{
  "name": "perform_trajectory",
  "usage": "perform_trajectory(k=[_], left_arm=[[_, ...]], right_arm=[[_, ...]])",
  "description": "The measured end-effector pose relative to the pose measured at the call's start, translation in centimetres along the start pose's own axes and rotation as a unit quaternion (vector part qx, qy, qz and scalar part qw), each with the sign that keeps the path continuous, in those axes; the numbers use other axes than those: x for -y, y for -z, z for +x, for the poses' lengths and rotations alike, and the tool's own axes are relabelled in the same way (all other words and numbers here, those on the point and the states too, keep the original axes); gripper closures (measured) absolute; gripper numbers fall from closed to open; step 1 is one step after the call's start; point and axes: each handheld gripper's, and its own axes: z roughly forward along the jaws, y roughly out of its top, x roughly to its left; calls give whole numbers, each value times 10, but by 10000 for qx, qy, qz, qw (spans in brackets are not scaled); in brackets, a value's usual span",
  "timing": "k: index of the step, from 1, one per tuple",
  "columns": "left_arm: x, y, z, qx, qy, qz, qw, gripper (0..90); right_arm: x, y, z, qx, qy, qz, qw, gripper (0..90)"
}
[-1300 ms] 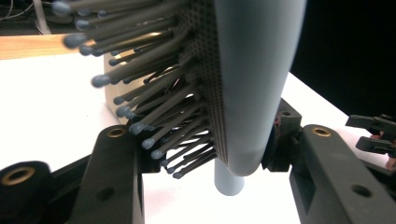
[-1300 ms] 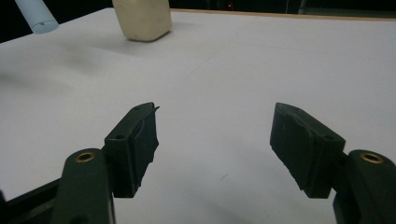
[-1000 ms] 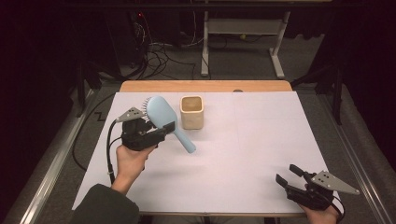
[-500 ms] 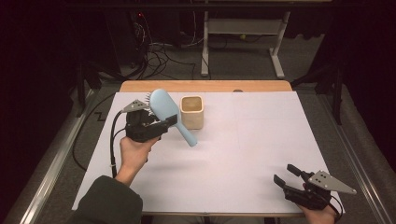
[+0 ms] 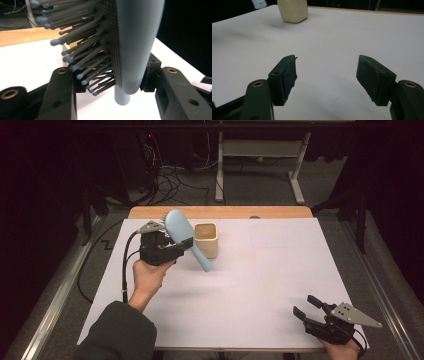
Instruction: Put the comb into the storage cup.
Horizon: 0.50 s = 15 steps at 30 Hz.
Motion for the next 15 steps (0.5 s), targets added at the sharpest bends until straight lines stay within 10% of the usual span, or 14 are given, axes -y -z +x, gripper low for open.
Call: perform_trajectory(k=[15], left_arm=[[-18,-4,-2,-116,-121,-21,9999,522]], right_arm=[[0,0,0,-10,18,9,10000,333]])
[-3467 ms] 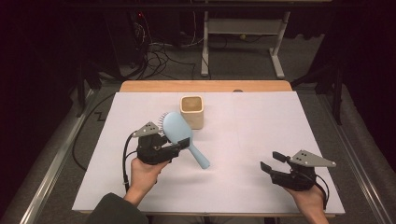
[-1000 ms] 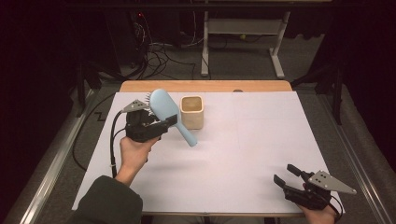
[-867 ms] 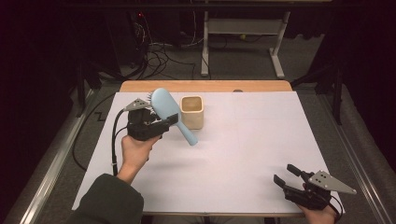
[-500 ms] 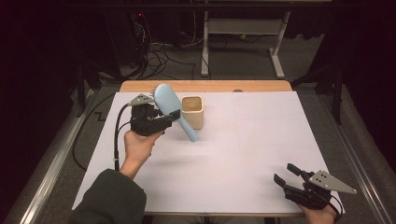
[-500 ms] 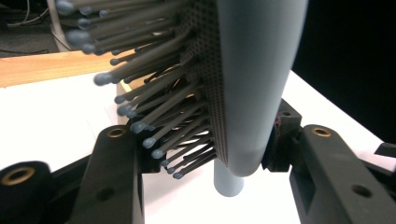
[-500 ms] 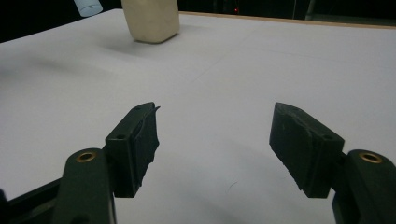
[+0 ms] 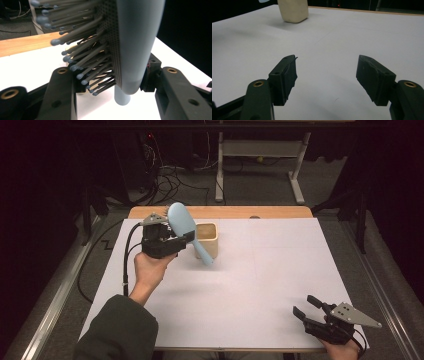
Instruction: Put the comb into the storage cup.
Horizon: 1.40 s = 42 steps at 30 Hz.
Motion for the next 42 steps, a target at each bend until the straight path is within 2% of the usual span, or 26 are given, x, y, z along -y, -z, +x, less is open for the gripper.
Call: perform_trajectory(k=[19,32,42], left_arm=[[-22,-7,3,-60,-16,-4,10000,522],[-42,-15,7,-287,-78,4,9996,523],[-52,-20,11,-370,-4,-75,9993,523]], right_arm=[[0,0,0,-26,5,-21,10000,334],[0,1,0,-36,20,-36,10000,335],[0,0,0,-39,22,-36,10000,335]])
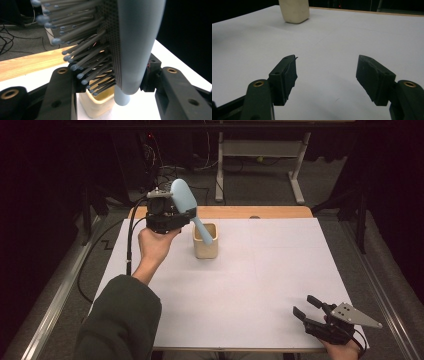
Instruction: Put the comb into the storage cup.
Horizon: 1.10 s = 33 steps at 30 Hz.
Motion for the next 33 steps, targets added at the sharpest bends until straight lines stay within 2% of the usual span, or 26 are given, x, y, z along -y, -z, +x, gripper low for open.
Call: perform_trajectory(k=[9,20,33], left_arm=[[-8,-9,-2,-109,-70,17,9999,523],[-14,-20,0,-215,10,-12,9998,523],[-13,-32,6,-347,78,63,9993,522]], right_arm=[[0,0,0,-2,13,-6,10000,335],[0,1,0,17,2,-4,10000,334],[0,1,0,13,-5,-20,10000,334]])
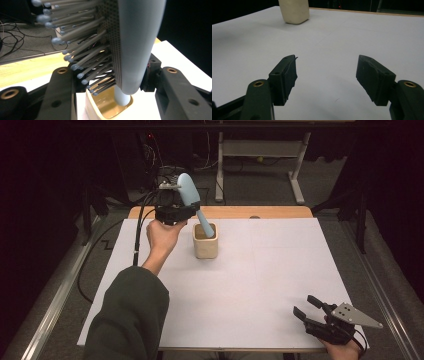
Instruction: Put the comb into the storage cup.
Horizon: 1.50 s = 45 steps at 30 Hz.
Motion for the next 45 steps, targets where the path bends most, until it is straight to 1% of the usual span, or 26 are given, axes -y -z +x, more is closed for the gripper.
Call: perform_trajectory(k=[14,25,33,35,45], left_arm=[[2,-9,2,-69,32,64,10000,521],[5,-15,1,-108,-19,146,9998,521],[9,-19,2,-150,-42,217,9996,521],[11,-20,3,-174,-7,230,9996,521],[18,-25,5,-159,10,305,9994,520]], right_arm=[[0,0,0,-23,-7,1,10000,334],[0,1,0,-22,-19,-17,10000,333],[0,1,0,-25,-28,-29,10000,333],[0,1,0,-31,-23,-38,10000,333],[0,1,0,-20,-27,-37,10000,333]])
